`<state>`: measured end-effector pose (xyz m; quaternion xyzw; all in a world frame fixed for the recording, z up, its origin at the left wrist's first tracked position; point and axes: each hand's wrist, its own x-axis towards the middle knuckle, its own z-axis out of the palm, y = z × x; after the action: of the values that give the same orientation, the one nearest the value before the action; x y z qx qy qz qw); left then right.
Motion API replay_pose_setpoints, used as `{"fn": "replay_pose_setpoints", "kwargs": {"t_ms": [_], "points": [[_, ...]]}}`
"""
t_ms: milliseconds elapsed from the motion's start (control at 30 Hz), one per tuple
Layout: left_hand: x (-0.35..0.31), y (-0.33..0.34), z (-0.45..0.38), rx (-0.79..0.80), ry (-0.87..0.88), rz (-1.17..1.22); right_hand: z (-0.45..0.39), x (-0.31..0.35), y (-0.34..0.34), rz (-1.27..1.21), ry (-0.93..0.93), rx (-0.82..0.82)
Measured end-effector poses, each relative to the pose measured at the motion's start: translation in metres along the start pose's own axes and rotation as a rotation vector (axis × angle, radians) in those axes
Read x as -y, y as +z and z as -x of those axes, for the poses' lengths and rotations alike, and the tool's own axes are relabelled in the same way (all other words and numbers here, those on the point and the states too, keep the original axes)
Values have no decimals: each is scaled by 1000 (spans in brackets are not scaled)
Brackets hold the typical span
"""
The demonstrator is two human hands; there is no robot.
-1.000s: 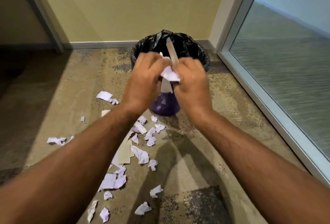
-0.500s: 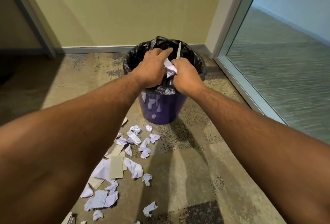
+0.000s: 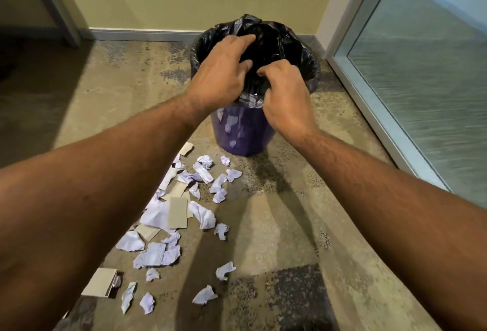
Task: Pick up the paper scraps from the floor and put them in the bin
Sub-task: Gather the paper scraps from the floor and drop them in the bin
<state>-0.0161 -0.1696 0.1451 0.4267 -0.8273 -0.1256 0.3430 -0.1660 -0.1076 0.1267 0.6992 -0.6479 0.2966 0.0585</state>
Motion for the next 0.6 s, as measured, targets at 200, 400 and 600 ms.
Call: {"fn": "replay_pose_setpoints", "kwargs": {"t_ms": [200, 400, 600], "points": [[30, -8, 62, -195, -31, -18, 57, 30, 24, 10, -215, -100], [65, 15, 164, -56, -174, -11, 132, 41, 73, -3, -229, 259], [64, 40, 279, 398, -94, 75, 204, 38, 96, -6, -197, 920]]}}
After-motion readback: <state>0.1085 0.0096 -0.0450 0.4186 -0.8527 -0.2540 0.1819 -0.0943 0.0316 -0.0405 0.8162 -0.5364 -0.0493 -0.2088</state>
